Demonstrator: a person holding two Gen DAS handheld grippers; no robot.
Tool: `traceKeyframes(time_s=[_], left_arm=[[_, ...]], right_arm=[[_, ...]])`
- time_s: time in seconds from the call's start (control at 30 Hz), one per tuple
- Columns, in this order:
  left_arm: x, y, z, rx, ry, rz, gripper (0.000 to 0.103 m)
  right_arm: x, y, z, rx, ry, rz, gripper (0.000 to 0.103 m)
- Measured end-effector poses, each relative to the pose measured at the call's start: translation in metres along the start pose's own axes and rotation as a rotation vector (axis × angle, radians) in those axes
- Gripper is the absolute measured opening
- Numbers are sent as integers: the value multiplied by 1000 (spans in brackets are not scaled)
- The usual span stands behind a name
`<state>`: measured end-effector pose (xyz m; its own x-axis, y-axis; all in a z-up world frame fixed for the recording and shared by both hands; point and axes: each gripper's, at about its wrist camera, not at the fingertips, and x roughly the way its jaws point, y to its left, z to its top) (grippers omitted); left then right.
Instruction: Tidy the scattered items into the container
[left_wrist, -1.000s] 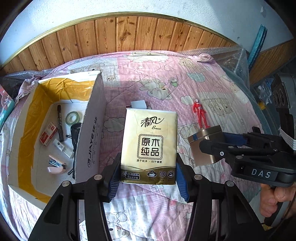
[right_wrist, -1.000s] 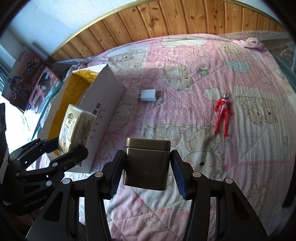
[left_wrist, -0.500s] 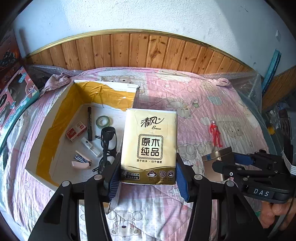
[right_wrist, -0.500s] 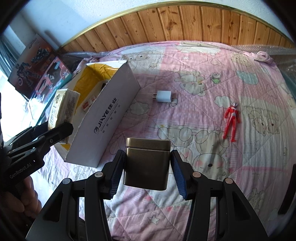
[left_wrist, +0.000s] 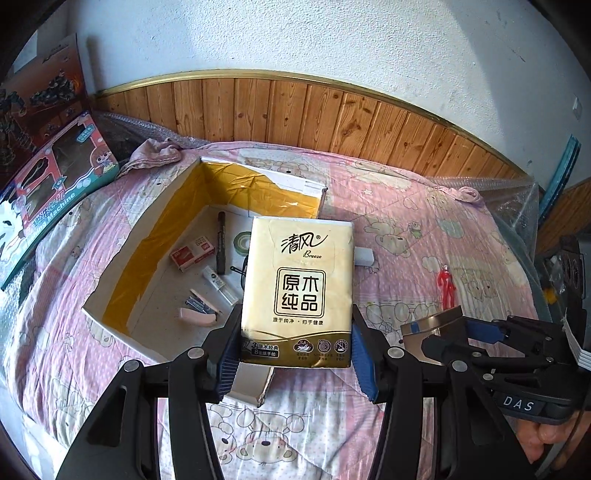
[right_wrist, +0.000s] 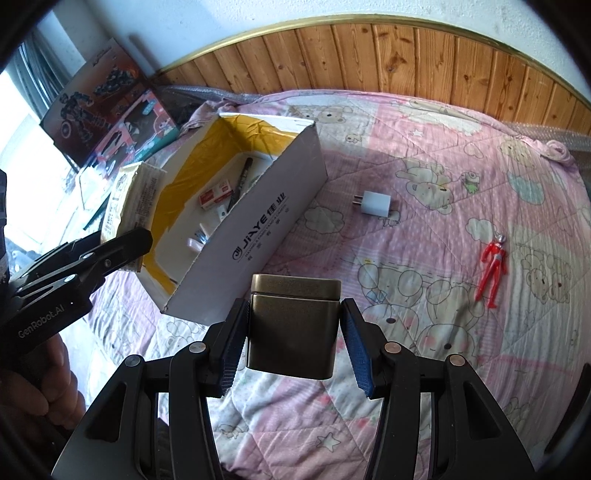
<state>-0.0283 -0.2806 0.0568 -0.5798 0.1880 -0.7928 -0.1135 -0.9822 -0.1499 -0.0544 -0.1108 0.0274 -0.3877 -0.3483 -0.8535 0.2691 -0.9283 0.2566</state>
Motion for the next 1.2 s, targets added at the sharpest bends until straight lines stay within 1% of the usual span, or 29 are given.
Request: traceKeyframes(time_s=[0.27,0.6,0.9,1.2], left_arm=[[-4,17,-5,-49,8,20,54],[0,34,-5,-101,28,33,54],[11,53,-4,-165,51,39,54],[23,70,1,-215,76,35,54]], right_arm=[[1,28,17,-76,-8,30,53],[8,54,41,-138,-11,57,53],[19,70,61,-184,-1,80,53],[32,75,81,-198,7,94,53]])
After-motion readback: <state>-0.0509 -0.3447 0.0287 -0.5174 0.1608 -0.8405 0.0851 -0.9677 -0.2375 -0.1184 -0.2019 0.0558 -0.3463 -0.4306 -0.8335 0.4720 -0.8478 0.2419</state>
